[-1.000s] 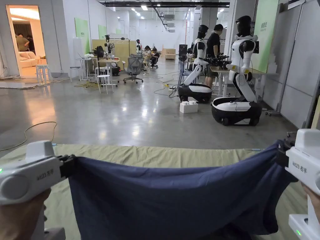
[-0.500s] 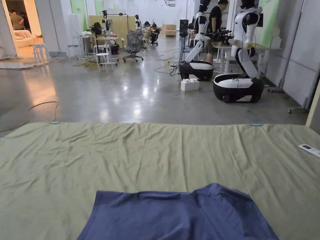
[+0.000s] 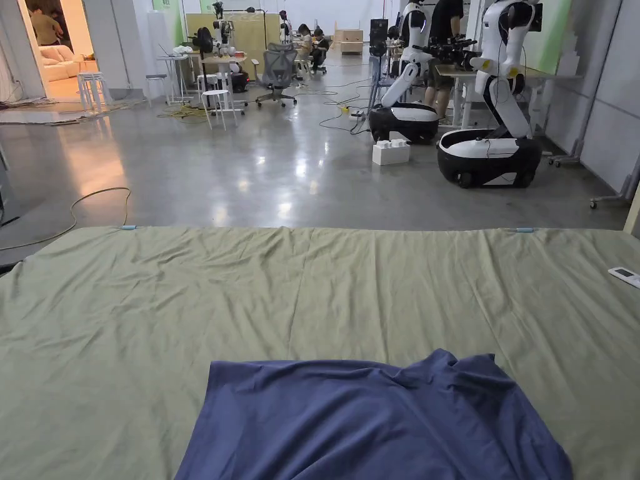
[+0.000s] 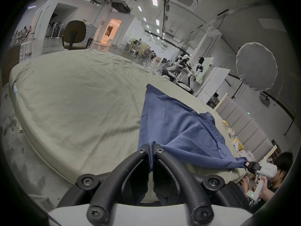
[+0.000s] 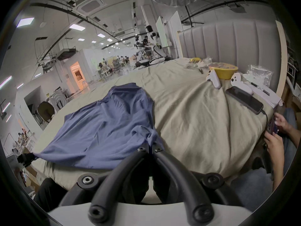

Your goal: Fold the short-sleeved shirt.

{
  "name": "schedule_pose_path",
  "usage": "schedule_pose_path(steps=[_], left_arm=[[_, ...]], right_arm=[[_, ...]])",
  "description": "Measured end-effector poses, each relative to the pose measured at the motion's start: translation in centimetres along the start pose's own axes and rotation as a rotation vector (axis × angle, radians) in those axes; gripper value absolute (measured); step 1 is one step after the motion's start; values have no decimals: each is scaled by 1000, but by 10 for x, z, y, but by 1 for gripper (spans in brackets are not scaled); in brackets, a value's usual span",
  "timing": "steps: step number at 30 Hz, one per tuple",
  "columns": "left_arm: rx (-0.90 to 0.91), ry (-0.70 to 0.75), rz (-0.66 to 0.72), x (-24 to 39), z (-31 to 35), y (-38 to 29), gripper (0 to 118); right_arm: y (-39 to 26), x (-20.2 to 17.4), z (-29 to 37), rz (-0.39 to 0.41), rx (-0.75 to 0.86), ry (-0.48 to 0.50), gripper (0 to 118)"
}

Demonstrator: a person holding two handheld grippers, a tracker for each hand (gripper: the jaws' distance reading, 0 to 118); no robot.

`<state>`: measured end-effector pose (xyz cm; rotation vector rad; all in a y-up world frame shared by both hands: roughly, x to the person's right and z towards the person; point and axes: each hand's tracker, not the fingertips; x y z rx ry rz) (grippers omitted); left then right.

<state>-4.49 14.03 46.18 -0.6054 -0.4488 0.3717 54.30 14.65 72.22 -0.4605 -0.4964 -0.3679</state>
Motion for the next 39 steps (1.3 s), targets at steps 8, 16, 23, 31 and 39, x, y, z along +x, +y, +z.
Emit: schedule_pose_path(steps=[8, 16, 23, 31, 39], left_arm=[[-74, 20, -55, 0, -8, -14, 4], [-88, 110, -159, 0, 18, 0, 92], [221, 55, -295, 79, 80, 68, 92], [550, 195, -535, 158, 142, 61, 90], [440, 88, -490, 181, 144, 53, 1]], right_arm=[[-13, 2, -7, 55, -64, -9, 3], [-15, 8, -7, 128, -104, -58, 74], [43, -16, 54, 145, 148, -44, 74], [78, -86, 115, 205, 363, 52, 71], [85, -113, 128, 257, 397, 120, 0]])
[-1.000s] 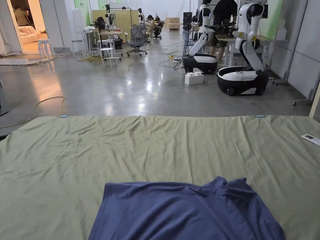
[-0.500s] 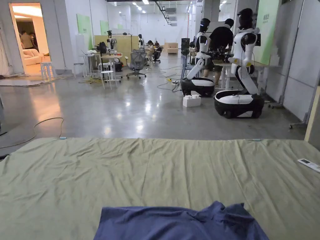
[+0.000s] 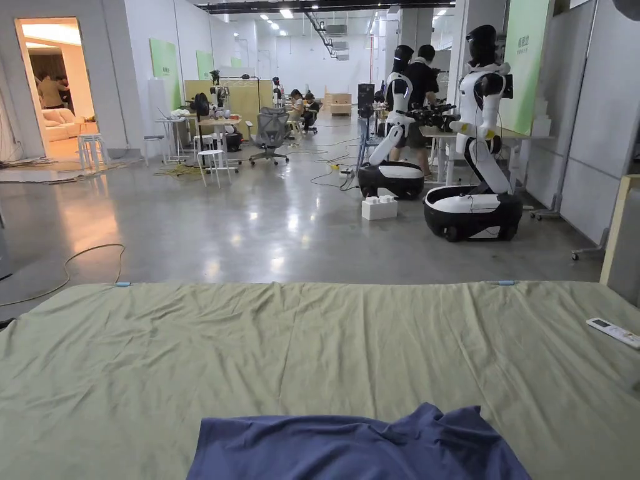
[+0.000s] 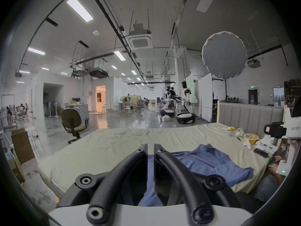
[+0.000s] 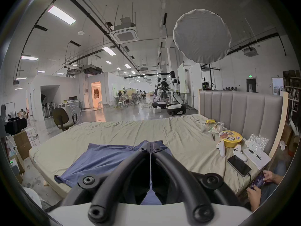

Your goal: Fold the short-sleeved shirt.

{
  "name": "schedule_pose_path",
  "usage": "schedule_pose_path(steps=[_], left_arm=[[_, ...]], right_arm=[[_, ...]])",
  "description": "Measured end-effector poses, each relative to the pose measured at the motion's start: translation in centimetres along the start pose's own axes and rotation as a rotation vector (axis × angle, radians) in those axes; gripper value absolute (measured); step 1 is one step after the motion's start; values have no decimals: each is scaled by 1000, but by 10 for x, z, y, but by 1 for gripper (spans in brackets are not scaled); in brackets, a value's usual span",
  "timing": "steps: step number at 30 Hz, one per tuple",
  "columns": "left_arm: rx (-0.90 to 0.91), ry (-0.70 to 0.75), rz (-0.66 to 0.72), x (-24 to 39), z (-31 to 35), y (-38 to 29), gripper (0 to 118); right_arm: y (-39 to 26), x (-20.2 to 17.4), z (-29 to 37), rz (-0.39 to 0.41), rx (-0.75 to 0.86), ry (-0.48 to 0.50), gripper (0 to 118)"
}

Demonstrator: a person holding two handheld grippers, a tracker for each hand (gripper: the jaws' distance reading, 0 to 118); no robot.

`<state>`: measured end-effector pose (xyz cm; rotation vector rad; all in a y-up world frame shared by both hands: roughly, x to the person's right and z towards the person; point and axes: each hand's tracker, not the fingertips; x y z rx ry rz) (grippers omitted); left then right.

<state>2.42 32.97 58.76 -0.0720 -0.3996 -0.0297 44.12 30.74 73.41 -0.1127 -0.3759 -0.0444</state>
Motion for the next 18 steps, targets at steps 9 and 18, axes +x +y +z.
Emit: schedule_pose_path(steps=[9, 18], left_arm=[[18, -5, 38, -12, -1, -2, 0], [-256, -60, 90, -63, -29, -85, 79]], right_arm=[[-7, -8, -1, 29, -34, 22, 0], [-38, -7, -4, -29, -168, 59, 0]])
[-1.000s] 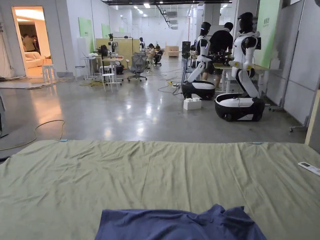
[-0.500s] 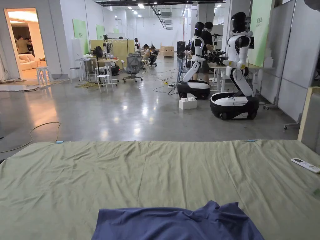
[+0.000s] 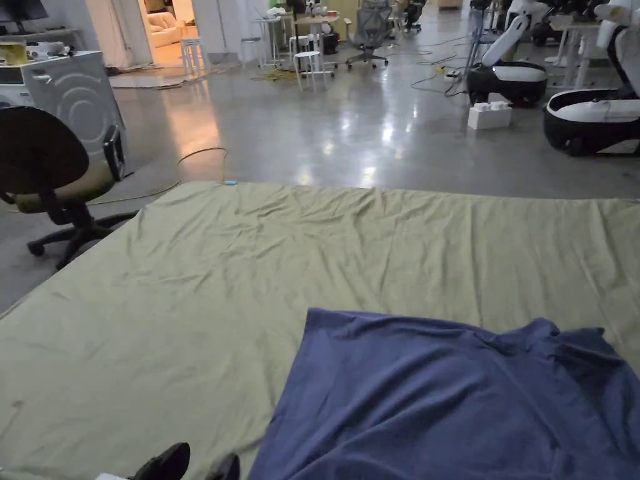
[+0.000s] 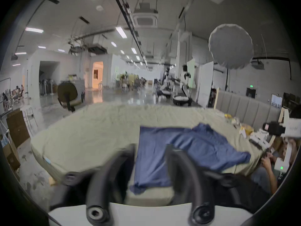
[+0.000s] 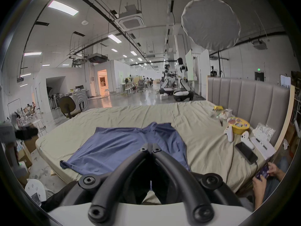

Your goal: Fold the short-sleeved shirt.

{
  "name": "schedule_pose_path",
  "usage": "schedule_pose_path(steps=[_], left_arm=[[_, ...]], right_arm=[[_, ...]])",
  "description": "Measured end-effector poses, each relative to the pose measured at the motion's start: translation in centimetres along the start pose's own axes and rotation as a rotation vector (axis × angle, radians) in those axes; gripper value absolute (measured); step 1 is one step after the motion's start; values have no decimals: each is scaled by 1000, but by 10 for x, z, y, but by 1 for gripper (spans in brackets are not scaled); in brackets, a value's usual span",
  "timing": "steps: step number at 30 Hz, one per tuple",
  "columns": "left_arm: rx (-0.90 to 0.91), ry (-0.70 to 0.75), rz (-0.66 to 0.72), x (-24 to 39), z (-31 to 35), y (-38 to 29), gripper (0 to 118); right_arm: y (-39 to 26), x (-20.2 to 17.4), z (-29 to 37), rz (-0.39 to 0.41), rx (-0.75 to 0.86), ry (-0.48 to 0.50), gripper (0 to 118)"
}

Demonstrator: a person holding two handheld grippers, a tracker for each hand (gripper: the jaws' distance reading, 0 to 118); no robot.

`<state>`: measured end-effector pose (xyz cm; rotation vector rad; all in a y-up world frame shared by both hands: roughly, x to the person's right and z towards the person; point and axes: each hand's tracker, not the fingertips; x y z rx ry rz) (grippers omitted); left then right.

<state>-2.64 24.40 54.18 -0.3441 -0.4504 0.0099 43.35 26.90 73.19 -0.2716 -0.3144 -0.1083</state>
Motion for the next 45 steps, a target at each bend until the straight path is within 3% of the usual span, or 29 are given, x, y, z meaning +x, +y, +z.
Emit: schedule_pose_path(steps=[2, 5, 10, 12, 14, 18, 20, 23, 24, 25, 26, 27, 31, 35, 36, 38, 40, 45], left_arm=[[-143, 36, 93, -10, -28, -29, 79], [-217, -4, 142, -22, -66, -65, 79], [-328, 1, 17, -21, -109, -104, 75], [-353, -15, -45, -18, -122, -111, 63], [-368, 26, -44, -16, -128, -113, 26], [-375, 19, -92, -11, -131, -111, 14], [-415, 29, -166, -4, -135, -112, 13], [-465, 28, -154, -4, -145, -106, 13], [-480, 28, -138, -4, -146, -103, 13], [-491, 16, -113, -5, -147, -102, 13], [-498, 15, -109, -6, -147, -103, 13], [-493, 12, -124, -6, -146, -103, 13], [-496, 14, -148, -5, -147, -103, 13], [-499, 27, -110, -4, -146, -102, 13], [-499, 27, -112, -2, -146, -101, 13], [-500, 32, -119, 0, -145, -100, 13], [-502, 27, -124, 0, -145, -98, 12], [-434, 2, -65, -8, -122, -81, 7]], right_arm=[[-3, 1, -3, -16, -31, -4, 0], [-11, 7, -5, -30, -40, -1, 0], [-13, 12, -3, -27, -69, -24, 0], [-15, 15, -1, -33, -78, -33, 0], [-17, 18, 0, -34, -91, -48, 0], [-25, 25, 4, -17, -104, -74, 0], [-29, 29, 5, -23, -115, -80, 0], [-36, 35, -4, -22, -137, -100, 1], [-40, 39, -12, -9, -146, -109, 5], [-47, 46, -24, 16, -187, -124, 20], [-59, 54, -39, 2, -276, -138, 50], [-67, 63, -52, 39, -292, -167, 62], [-99, 92, -94, -42, -360, -161, 61], [-124, 105, -128, -27, -476, -180, 60], [-129, 108, -131, -34, -487, -164, 54], [-134, 107, -127, -126, -454, -69, 19], [-127, 98, -119, -85, -442, -124, 14], [-110, 92, -96, -79, -366, -135, 11]])
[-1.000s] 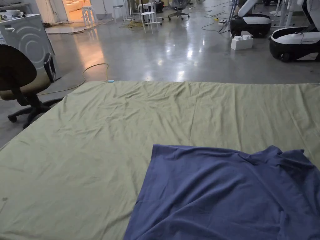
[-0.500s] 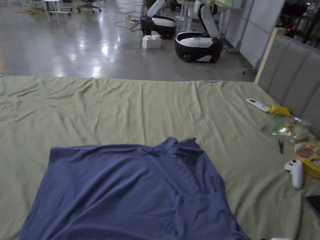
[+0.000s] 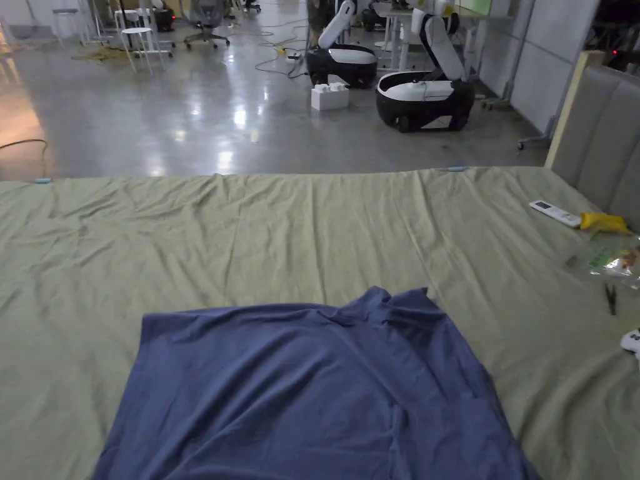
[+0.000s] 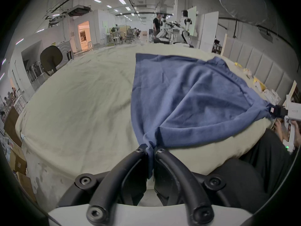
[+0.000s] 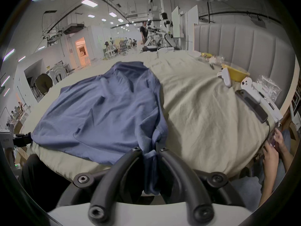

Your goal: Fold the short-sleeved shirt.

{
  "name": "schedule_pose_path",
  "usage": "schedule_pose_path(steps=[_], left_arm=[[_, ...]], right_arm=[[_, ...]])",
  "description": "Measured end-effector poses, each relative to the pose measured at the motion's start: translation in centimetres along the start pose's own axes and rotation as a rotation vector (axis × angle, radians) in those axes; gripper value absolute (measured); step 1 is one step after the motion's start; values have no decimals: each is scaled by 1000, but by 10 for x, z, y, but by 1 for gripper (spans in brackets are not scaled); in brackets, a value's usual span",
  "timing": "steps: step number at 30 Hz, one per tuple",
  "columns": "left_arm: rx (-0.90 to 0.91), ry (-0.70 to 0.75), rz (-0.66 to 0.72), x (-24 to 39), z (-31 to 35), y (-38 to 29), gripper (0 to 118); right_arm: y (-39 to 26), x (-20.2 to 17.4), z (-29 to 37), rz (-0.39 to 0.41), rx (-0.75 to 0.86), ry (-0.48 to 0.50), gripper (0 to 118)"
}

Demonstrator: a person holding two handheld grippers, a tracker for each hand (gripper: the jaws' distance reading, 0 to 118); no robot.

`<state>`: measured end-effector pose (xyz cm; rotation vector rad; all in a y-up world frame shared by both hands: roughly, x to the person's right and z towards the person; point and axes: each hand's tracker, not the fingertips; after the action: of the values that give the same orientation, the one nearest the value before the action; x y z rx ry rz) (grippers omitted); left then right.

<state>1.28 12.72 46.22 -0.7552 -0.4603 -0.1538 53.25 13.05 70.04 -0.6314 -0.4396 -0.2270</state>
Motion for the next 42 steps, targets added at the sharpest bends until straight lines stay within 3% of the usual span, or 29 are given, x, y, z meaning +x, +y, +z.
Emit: schedule_pose_path(steps=[4, 12, 17, 25, 28, 32, 33, 34, 35, 36, 37, 38, 40, 42], left_arm=[[110, 15, 53, -2, 34, 11, 7], [100, 9, 32, -8, 70, 2, 7], [65, -8, 6, -7, 75, -3, 7], [96, -34, 71, -22, 7, 77, 7], [49, -55, 117, -27, -40, 114, 7], [-38, 12, 78, -20, -98, 138, 8], [-38, 7, 77, -18, -108, 140, 11], [-56, 31, 88, -17, -116, 141, 22], [-68, 44, 106, -16, -123, 145, 48], [-75, 32, 141, -18, -128, 146, 70], [-100, -47, 207, -25, -126, 144, 83], [-127, -87, 247, -27, -122, 142, 86], [15, -52, 161, -28, -96, 149, 86], [131, -57, 129, -27, -51, 158, 86]], right_arm=[[9, -1, 29, -17, 47, -41, 9], [-7, 3, 76, -31, 73, -68, 8], [0, 1, 83, 39, 88, -55, 8], [77, 5, 7, -3, 127, -11, 8], [103, 9, -44, -29, 56, -8, 8], [116, 3, -107, 53, -77, -75, 8], [115, 2, -114, 60, -71, -62, 9], [113, 1, -125, 66, -84, -73, 11], [113, -1, -135, 80, -118, -95, 29], [112, 0, -140, 91, -144, -116, 56], [113, 1, -143, 93, -169, -124, 76], [117, 0, -135, 79, -147, -112, 79], [123, 5, -114, 36, -47, -53, 77], [133, 4, -85, 43, 52, -41, 77]])
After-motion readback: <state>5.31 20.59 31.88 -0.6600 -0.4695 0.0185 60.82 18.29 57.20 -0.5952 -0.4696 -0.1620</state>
